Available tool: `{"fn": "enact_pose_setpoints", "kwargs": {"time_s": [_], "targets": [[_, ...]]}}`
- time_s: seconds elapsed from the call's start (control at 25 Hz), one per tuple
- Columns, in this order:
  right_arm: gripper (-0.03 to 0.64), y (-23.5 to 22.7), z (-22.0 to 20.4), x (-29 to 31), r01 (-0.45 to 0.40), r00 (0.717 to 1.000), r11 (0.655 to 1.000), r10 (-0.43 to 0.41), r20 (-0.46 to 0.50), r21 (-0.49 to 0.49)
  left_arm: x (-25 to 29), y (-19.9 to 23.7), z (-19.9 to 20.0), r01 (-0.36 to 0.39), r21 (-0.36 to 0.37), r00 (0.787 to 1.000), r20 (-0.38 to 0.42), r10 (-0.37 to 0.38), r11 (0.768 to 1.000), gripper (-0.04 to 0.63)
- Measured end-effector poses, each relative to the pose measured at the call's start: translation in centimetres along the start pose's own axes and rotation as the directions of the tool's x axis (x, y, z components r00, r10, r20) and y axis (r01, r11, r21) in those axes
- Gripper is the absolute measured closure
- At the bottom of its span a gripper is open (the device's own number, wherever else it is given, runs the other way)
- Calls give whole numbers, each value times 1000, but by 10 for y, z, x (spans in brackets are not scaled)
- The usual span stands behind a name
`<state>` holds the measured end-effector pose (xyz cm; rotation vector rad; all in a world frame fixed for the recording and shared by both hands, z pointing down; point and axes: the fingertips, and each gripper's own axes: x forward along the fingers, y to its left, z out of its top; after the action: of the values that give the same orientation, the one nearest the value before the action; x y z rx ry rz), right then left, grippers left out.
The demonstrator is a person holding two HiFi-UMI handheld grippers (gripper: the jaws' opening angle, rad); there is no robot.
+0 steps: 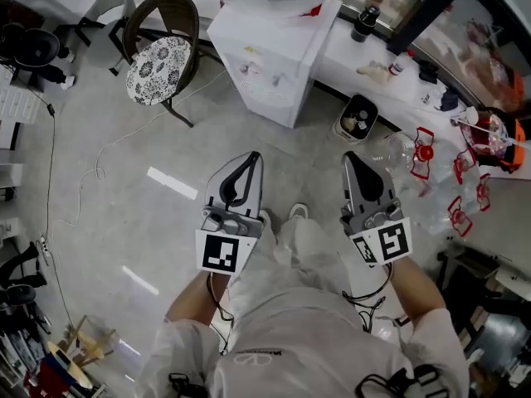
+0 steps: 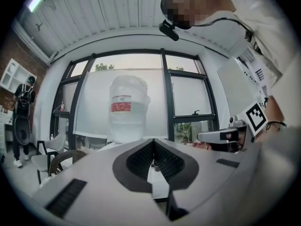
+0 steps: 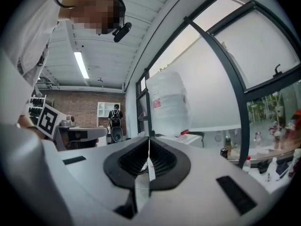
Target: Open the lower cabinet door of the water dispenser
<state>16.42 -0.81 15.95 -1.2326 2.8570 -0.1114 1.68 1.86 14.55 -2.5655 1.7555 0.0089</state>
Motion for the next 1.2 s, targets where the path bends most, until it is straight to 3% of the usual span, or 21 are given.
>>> {"fn": "enact_pose_setpoints", "kwargs": {"time_s": [0.2, 0.68, 0.96, 1.2], "targets": [[601, -45, -102, 42, 21, 1000, 1000, -21, -16, 11, 47, 25, -109, -20, -2, 1000, -12, 20, 1000, 594], [600, -109, -383, 125, -9, 1000, 1000, 10, -18, 30, 127, 46, -370, 60, 25, 998, 13, -60, 998, 594], [598, -123, -488, 160, -28, 998, 998, 31, -48, 49, 156, 47, -462, 100, 12, 995, -12, -99, 995, 594], [574, -141, -535, 186, -50, 997, 998, 52, -53, 30, 177, 48, -501, 154, 40, 988, -19, -153, 987, 594]]}}
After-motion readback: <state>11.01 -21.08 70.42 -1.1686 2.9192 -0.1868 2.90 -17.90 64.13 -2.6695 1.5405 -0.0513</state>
